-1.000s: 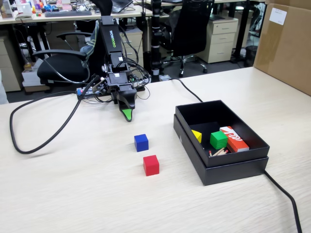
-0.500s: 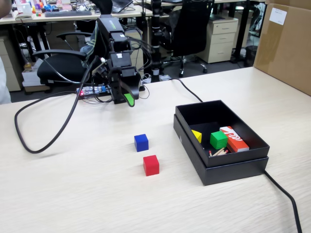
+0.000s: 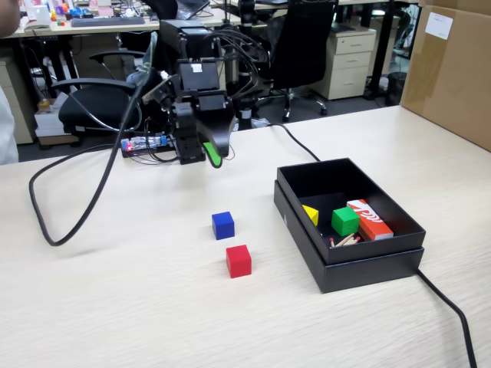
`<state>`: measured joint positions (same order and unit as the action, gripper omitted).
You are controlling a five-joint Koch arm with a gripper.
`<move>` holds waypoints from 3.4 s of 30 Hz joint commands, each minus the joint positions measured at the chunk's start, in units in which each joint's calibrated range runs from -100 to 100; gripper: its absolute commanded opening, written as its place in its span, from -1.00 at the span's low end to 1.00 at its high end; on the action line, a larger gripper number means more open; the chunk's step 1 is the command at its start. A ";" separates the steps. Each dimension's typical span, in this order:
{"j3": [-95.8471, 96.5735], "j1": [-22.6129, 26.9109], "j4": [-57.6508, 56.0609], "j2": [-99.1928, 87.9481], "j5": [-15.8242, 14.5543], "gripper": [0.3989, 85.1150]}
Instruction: Put the red cube on top of the blue cube
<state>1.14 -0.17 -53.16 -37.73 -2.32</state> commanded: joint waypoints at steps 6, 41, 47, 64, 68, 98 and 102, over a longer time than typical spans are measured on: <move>-21.18 -0.29 -0.45 27.58 0.20 0.11; -35.41 -0.24 -0.45 60.51 0.73 -0.03; -37.04 -0.24 -0.45 62.12 0.73 -0.30; -35.77 -0.54 -1.92 51.45 0.34 -0.99; -31.69 -0.68 -2.01 41.35 0.34 -0.99; 2.58 -0.15 0.15 4.98 -0.98 -0.99; -0.14 -0.29 0.24 11.06 -1.07 -0.99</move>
<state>7.17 -0.37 -54.70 -27.90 -3.30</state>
